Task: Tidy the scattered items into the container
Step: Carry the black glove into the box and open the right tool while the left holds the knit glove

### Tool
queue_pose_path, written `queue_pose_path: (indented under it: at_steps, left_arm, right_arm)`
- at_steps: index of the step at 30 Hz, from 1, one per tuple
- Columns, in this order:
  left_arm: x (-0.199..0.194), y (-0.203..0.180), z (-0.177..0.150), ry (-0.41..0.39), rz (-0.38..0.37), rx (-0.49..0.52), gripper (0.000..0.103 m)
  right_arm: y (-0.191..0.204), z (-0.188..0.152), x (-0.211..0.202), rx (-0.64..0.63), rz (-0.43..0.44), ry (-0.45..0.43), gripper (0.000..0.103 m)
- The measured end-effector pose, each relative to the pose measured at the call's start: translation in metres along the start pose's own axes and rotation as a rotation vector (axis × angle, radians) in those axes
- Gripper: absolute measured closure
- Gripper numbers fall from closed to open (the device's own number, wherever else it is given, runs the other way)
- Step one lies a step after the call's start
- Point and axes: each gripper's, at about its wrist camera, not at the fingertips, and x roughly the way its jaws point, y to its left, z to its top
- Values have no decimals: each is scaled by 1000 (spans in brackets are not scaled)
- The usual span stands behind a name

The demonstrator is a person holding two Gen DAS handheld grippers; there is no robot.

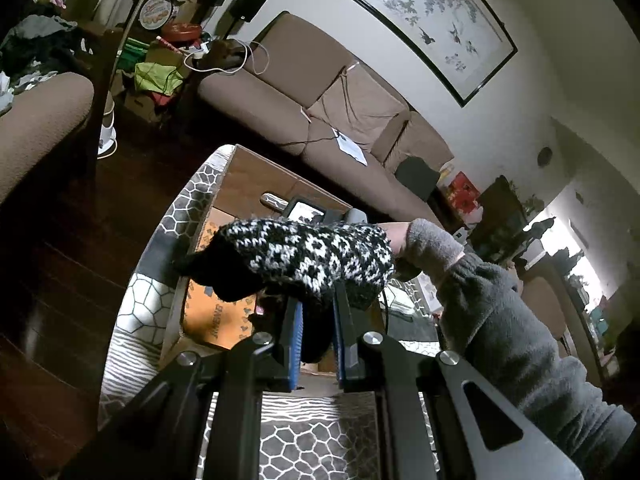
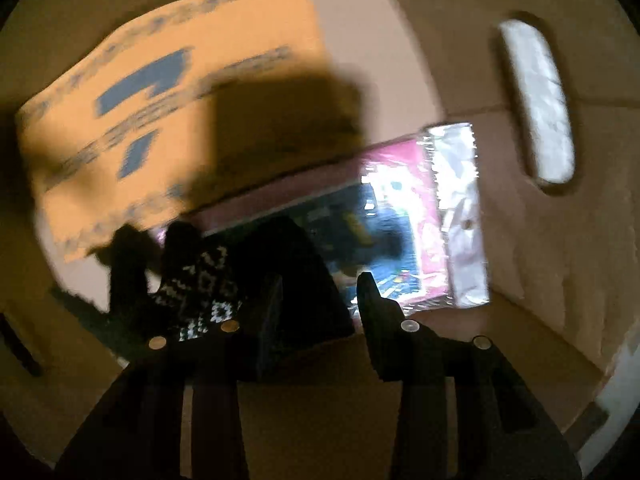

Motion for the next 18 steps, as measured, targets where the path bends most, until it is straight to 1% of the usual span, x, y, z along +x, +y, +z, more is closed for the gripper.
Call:
queue_pose_path:
  at_steps: [3,7,9,11,14,15,17,18]
  left_arm:
    - [-1,3,0,-5,-9,-5,91]
    - [-1,4,-1,-4,-14,-4,91]
    - [0,4,-1,-4,-21,-6,91]
    - [1,3,-1,-5,-29,-12,91]
    - [2,3,-2,-4,-30,-14,91]
    - [1,3,-2,-3,-28,-13,90]
    - [1,4,-2,-3,-25,-16,91]
    - [0,5,-1,-4,-26,-20,91]
  right_arm:
    - [0,-3,-5,-25,29,-6,67]
    - [-14,-14,-23,2,98,-68,66]
    - [-16,-18,-27,-11,118,-76,66]
    - [-10,-20,-23,-46,122,-53,66]
    - [2,-15,-5,-102,72,15,66]
    - [6,-14,-3,-126,57,23,67]
    - [8,-15,-10,-157,52,13,85]
    - [8,-18,-17,-168,36,-1,91]
